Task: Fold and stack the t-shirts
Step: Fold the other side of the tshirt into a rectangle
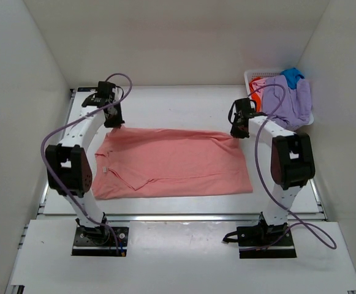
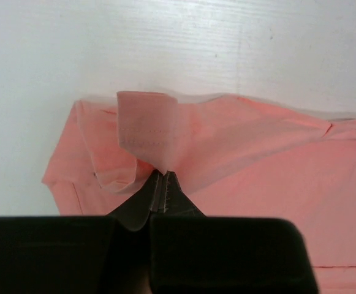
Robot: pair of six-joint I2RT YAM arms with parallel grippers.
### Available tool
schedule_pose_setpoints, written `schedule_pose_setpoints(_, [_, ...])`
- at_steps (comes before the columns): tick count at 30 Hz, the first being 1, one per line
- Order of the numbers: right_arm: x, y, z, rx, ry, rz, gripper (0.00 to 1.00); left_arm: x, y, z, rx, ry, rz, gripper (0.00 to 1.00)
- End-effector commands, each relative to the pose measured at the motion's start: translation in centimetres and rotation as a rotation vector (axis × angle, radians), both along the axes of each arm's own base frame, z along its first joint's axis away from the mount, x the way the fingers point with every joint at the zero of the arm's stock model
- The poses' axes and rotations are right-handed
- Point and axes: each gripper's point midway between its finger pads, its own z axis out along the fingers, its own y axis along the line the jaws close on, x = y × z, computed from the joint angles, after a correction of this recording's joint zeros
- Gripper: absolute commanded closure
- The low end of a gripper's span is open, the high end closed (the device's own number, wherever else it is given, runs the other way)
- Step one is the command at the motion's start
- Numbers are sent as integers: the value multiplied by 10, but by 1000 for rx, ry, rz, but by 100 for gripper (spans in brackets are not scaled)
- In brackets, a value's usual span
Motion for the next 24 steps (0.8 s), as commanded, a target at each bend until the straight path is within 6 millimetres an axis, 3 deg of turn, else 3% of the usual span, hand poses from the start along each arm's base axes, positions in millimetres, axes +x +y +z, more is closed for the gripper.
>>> schedule_pose_setpoints(1, [-9, 3, 26, -5, -96, 44, 100, -27, 1, -1, 23, -16, -2, 100])
schedule_pose_setpoints(6, [-31, -5, 35, 32, -159, 74, 100, -71, 7, -12, 42, 14, 3, 100])
schedule_pose_setpoints(7, [-37, -3, 28, 46, -146, 90, 100, -79, 13, -16, 52, 20, 14, 100])
schedule_pose_setpoints(11, [-49, 0, 42, 80, -204, 128, 99, -103, 22, -20, 64, 34, 34, 100])
schedule_pose_setpoints(19, [-79, 3, 38, 110, -205, 152, 98, -132, 30, -19, 83, 32, 49, 100])
schedule_pose_setpoints(24, [-101, 7, 32, 120, -198, 163, 97, -149, 34, -30, 96, 56, 53, 100])
